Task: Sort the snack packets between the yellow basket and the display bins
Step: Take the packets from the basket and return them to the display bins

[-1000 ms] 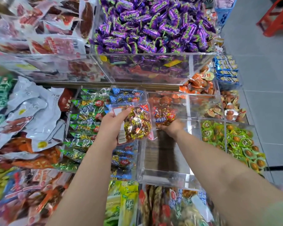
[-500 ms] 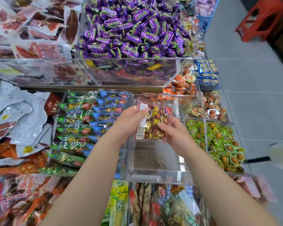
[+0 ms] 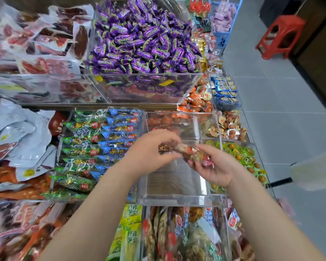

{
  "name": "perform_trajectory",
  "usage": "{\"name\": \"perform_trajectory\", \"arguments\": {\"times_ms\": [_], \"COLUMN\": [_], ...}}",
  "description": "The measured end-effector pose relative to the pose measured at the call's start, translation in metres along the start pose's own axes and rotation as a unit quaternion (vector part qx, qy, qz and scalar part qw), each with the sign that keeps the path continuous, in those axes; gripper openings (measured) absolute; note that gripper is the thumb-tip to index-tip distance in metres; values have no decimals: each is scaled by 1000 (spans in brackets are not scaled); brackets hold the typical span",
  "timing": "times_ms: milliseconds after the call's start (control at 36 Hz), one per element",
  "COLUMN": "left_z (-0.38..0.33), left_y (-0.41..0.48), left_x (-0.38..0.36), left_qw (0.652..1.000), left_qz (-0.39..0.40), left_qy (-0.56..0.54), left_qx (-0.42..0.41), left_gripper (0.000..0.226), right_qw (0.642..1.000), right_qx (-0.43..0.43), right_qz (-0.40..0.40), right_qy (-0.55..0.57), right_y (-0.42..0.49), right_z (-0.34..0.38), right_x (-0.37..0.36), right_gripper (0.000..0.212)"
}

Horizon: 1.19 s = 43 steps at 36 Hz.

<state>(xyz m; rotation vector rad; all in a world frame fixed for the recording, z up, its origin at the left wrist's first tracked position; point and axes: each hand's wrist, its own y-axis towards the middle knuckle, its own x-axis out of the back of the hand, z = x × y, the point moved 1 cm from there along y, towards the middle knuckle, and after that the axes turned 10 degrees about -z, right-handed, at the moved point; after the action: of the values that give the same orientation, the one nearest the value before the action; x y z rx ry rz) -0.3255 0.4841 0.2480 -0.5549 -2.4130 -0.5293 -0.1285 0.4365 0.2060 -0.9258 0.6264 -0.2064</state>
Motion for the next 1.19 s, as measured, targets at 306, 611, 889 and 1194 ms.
{"name": "perform_trajectory", "arguments": {"times_ms": [306,611,889,1194], "left_z": [39,77,119,124], "left_y": [7,22,24,22], "left_x": [-3,8,-9,-13], "left_qw": [943,938,885,886], "left_qz": [-66,-144,-8,-24], "left_qy": [-183,273,387,392], "left_qx": [268,156,259,244], "left_gripper": [13,66,111,105], "right_qw": [841,855,690,800], "right_qx": [277,316,334,384], "right_qz": [-116,-160,-201,-273], "right_qy": [-450,-378,-610,-372], "right_y": [-4,41,122,170], "right_z": [-15,-16,2,-47], "right_x": [8,9,-9,-16], "right_gripper": [36,16,18,98]}}
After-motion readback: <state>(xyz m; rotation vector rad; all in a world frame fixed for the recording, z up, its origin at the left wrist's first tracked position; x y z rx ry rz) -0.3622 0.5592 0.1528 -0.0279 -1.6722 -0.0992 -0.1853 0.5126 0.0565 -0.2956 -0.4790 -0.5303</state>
